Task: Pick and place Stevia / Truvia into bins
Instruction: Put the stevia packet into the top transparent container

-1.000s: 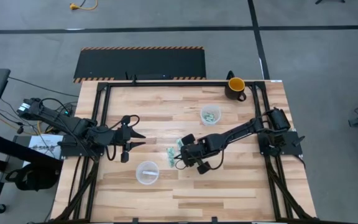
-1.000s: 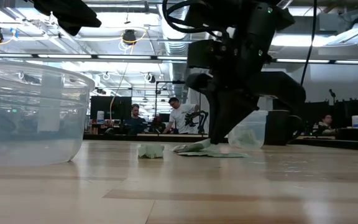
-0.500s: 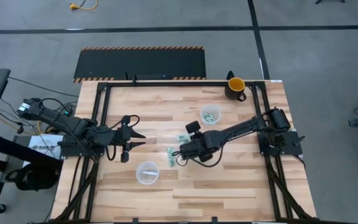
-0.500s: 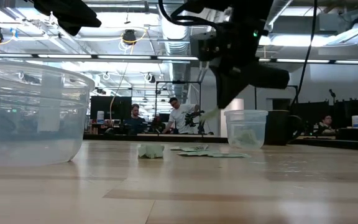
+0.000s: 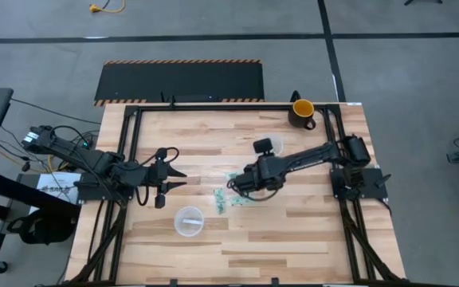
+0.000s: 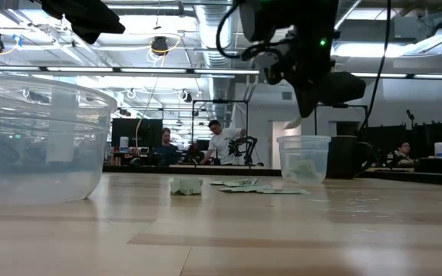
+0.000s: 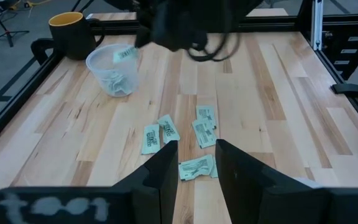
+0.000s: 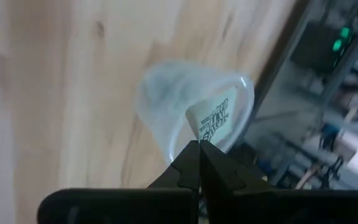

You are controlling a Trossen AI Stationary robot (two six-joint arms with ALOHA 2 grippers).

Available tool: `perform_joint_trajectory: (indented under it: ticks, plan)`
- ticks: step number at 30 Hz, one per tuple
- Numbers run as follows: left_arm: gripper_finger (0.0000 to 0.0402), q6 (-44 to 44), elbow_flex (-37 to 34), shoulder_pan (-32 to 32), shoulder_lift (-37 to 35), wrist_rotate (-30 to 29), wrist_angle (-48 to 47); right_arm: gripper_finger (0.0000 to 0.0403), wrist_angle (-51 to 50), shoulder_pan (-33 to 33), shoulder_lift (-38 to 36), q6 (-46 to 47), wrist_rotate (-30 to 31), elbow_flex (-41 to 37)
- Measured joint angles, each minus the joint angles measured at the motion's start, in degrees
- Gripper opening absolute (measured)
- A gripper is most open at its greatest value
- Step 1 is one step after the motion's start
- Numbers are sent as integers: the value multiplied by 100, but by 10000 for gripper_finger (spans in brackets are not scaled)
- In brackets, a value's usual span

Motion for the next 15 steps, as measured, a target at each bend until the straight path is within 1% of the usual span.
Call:
perform_joint_trajectory:
  ticks: [7, 15]
  plan:
    - [98, 0, 0, 1, 0, 0, -2, 0, -145, -436, 0, 37, 141, -2]
    - [98, -2, 0, -1, 0, 2, -37, 0, -139, -825, 0, 108, -122, -2]
